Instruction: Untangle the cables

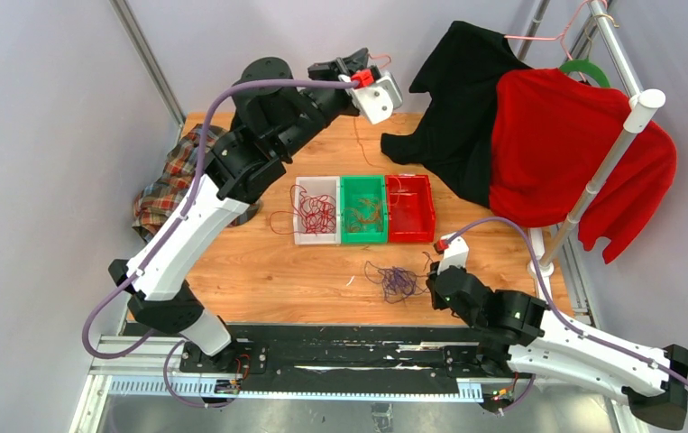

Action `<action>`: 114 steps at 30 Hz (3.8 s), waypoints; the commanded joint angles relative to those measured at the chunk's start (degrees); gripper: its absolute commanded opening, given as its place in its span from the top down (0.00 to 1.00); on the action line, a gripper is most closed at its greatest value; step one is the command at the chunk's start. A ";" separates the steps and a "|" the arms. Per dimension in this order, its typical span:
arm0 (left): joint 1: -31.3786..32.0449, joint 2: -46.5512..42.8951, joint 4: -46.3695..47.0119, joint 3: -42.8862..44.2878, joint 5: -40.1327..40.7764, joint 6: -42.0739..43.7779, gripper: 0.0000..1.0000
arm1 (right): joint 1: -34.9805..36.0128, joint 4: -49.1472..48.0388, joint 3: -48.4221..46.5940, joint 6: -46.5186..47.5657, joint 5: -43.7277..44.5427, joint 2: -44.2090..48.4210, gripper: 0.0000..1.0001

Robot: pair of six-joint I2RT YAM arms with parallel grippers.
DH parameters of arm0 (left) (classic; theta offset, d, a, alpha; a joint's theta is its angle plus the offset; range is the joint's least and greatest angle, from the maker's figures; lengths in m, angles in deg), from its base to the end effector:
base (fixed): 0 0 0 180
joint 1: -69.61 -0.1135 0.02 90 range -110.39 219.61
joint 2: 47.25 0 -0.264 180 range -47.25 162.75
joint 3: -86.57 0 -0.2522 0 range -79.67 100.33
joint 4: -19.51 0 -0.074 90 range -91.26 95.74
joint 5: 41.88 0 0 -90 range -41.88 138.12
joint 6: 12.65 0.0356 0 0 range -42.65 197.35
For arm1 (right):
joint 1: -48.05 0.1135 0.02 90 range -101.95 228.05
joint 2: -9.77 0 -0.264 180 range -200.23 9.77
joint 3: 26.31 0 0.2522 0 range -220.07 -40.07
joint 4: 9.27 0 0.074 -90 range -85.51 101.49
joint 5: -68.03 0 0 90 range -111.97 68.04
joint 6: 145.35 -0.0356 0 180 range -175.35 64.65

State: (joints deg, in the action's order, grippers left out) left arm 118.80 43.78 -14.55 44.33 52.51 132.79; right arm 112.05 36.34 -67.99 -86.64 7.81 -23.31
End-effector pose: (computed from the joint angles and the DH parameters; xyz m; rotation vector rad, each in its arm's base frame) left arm 0.2010 -0.2286 0.5851 1.0290 0.8766 0.1437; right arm 0.0737 0.1108 0.2322 -0.3287 2.1219 0.4028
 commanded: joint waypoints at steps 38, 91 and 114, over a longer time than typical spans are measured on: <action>-1.55 -1.70 -1.68 -35.34 -0.70 -6.26 0.99 | 0.68 8.07 -3.76 -4.70 6.44 1.09 0.99; 1.21 2.84 -23.81 -38.30 -46.01 -24.07 0.01 | -2.47 -12.96 -9.32 -4.39 3.73 5.69 0.99; 3.88 17.65 -5.27 -40.81 -41.43 -28.16 0.29 | -2.84 3.20 -4.74 -15.99 8.62 10.05 0.99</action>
State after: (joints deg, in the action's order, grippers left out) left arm 122.19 59.80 -20.84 0.95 14.36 103.69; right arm 110.02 34.53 -73.83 -99.21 13.00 -14.65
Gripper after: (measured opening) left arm 0.717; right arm 0.009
